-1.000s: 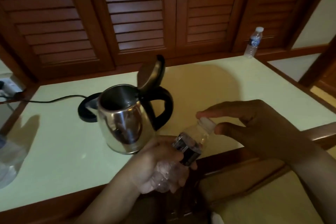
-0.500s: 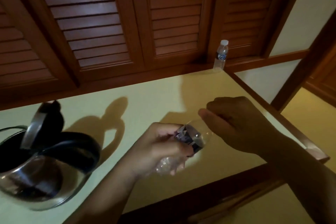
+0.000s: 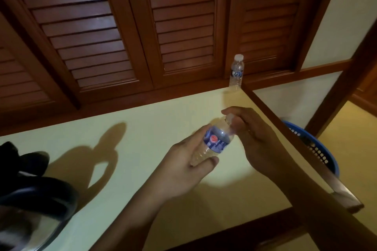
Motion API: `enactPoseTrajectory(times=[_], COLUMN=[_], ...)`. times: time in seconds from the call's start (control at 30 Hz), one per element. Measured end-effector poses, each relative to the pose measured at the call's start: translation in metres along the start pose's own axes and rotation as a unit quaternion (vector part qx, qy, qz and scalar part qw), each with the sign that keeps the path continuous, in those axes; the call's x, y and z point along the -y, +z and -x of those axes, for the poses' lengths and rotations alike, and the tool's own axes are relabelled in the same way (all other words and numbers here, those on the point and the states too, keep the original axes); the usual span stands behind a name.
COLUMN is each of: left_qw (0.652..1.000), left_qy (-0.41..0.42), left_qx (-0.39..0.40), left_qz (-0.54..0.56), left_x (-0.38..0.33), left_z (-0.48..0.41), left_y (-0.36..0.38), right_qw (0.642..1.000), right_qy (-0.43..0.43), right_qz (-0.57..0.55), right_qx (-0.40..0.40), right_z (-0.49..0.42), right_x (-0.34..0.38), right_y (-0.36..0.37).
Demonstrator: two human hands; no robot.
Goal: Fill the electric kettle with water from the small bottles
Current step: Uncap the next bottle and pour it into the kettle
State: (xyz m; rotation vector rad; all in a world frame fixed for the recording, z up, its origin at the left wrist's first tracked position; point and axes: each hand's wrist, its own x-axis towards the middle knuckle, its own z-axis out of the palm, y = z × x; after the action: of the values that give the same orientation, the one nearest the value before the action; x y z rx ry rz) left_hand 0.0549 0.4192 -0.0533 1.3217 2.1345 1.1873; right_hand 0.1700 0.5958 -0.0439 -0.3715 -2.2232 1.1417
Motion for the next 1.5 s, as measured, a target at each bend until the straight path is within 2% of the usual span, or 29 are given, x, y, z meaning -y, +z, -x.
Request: enactPoseTrajectory(times=[0.2, 0.37, 0.47, 0.57, 0.7, 0.8, 0.9, 1.07, 1.23, 1.4, 1.5], left_qw=[1.000, 0.993, 0.986, 0.983, 0.981, 0.979, 0.977, 0.977, 0.979, 0.978, 0.974], left_qy=[0.006, -0.048, -0.081, -0.083, -0.083, -0.077, -0.080, -0.087, -0.084, -0.103, -0.108], left_qx=[0.000, -0.068, -0.124, -0.155, -0.170, -0.190, -0.199, -0.194, -0.183, -0.179, -0.198], left_qz=[0.018, 0.081, 0.080, 0.062, 0.034, 0.005, -0.003, -0.002, 0.000, 0.003, 0.012], left_x=[0.011, 0.019, 0.025, 0.029, 0.037, 0.048, 0.056, 0.064, 0.069, 0.075, 0.072], left_z=[-0.025, -0.063, -0.099, -0.139, -0.196, -0.235, -0.267, -0.301, -0.320, -0.322, -0.299], left_y=[0.009, 0.022, 0.032, 0.040, 0.050, 0.055, 0.058, 0.062, 0.067, 0.068, 0.063], right_qw=[0.993, 0.980, 0.983, 0.983, 0.974, 0.964, 0.959, 0.967, 0.965, 0.968, 0.975], right_qy=[0.018, 0.095, 0.177, 0.149, 0.147, 0.137, 0.143, 0.090, 0.116, 0.116, 0.085], right_qz=[-0.117, -0.171, -0.045, 0.108, 0.170, 0.218, 0.226, 0.233, 0.225, 0.215, 0.205], right_qx=[0.015, -0.038, -0.033, -0.006, 0.014, 0.071, 0.096, 0.048, 0.067, 0.063, 0.023], right_z=[-0.007, -0.021, -0.022, -0.028, -0.048, -0.061, -0.071, -0.073, -0.077, -0.079, -0.076], right_x=[-0.014, -0.052, -0.084, -0.108, -0.124, -0.131, -0.140, -0.147, -0.146, -0.146, -0.147], right_y=[-0.008, 0.008, 0.021, 0.028, 0.031, 0.036, 0.037, 0.039, 0.038, 0.038, 0.039])
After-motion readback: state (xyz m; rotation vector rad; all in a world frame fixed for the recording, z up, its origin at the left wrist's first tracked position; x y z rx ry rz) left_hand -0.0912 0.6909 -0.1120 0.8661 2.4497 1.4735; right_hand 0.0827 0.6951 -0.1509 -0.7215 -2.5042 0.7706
